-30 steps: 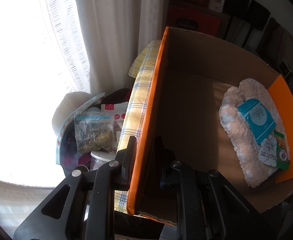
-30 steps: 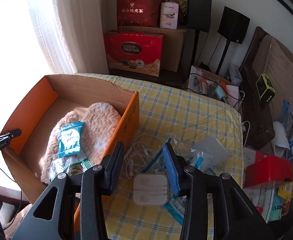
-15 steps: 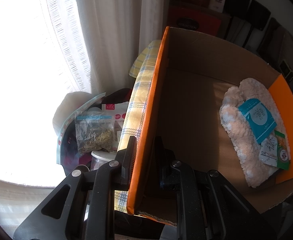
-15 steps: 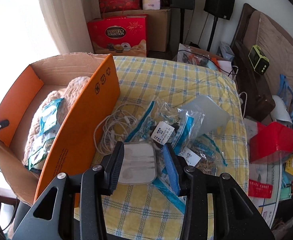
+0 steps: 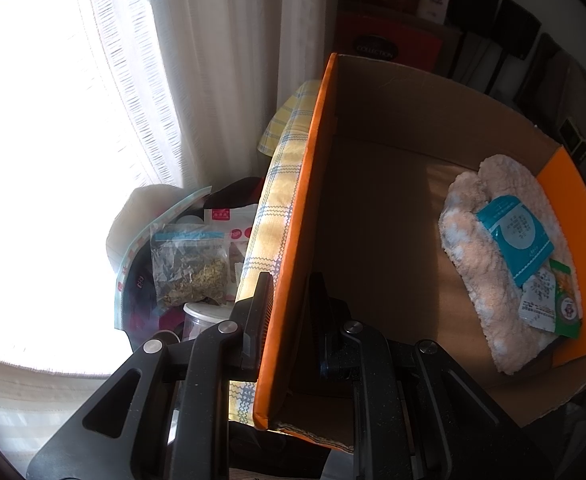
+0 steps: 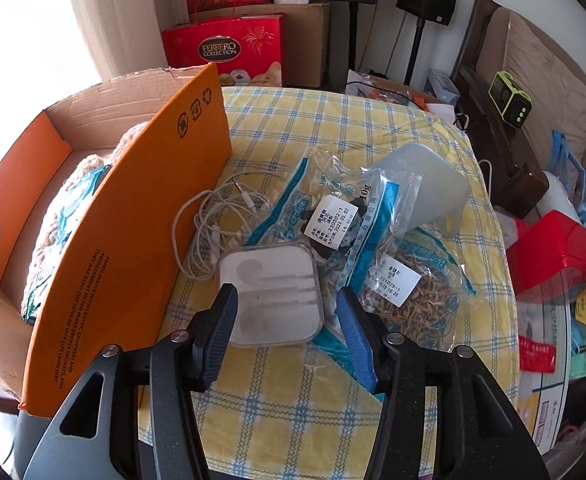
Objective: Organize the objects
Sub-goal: 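Move the right gripper to the pile and grasp the clear earphone case, then carry the earphone case with the right gripper over the box, then lower the earphone case beside the mitt and open the right gripper, then withdraw the right gripper from the box back to the table pile, then grasp the labelled clear zip bag from the pile with the right gripper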
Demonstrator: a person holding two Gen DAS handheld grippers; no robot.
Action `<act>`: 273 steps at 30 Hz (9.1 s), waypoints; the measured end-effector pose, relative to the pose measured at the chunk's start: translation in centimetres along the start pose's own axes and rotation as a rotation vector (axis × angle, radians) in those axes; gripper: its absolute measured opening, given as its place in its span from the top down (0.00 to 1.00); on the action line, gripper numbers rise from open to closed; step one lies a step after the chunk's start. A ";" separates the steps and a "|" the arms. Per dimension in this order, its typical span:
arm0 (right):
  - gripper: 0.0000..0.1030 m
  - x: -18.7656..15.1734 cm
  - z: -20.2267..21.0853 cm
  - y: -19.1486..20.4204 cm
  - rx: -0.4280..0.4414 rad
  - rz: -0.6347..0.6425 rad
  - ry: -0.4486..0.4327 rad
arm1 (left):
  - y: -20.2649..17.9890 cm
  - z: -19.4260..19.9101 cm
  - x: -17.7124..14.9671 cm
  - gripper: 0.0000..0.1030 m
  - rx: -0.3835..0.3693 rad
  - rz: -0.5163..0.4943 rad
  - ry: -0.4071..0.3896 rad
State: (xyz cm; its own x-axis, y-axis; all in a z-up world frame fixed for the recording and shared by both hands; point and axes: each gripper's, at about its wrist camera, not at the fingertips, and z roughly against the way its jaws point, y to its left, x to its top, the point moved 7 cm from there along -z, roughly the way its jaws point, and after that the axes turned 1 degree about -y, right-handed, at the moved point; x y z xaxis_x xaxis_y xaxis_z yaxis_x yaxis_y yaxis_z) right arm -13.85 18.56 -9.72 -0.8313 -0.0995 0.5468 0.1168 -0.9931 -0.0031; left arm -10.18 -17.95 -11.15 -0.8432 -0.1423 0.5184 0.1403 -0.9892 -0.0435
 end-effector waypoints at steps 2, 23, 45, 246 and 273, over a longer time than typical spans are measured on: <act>0.46 -0.2 -0.2 0.2 -0.005 0.002 0.003 | 0.0 0.0 0.0 0.85 0.000 0.000 0.000; 0.37 -1.1 -1.3 0.8 0.021 0.011 0.042 | 0.0 -0.5 0.9 0.85 -0.004 0.000 0.000; 0.38 1.6 2.4 -0.2 0.061 -0.017 -0.027 | 0.1 -0.6 1.2 0.85 -0.013 0.006 -0.004; 0.70 3.9 -5.9 1.7 0.157 0.332 0.136 | 0.2 -0.1 1.1 0.85 -0.009 0.009 0.017; 0.32 4.0 -2.0 -2.8 0.000 0.225 0.021 | 0.2 0.6 1.0 0.85 -0.009 0.011 0.014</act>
State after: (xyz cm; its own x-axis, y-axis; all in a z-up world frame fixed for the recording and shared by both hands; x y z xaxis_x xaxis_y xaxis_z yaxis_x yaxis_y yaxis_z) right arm -18.55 20.83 -9.21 -0.7952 -0.3197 0.5152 0.3003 -0.9458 -0.1233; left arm -10.68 -18.28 -10.15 -0.8491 -0.1535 0.5055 0.1446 -0.9878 -0.0571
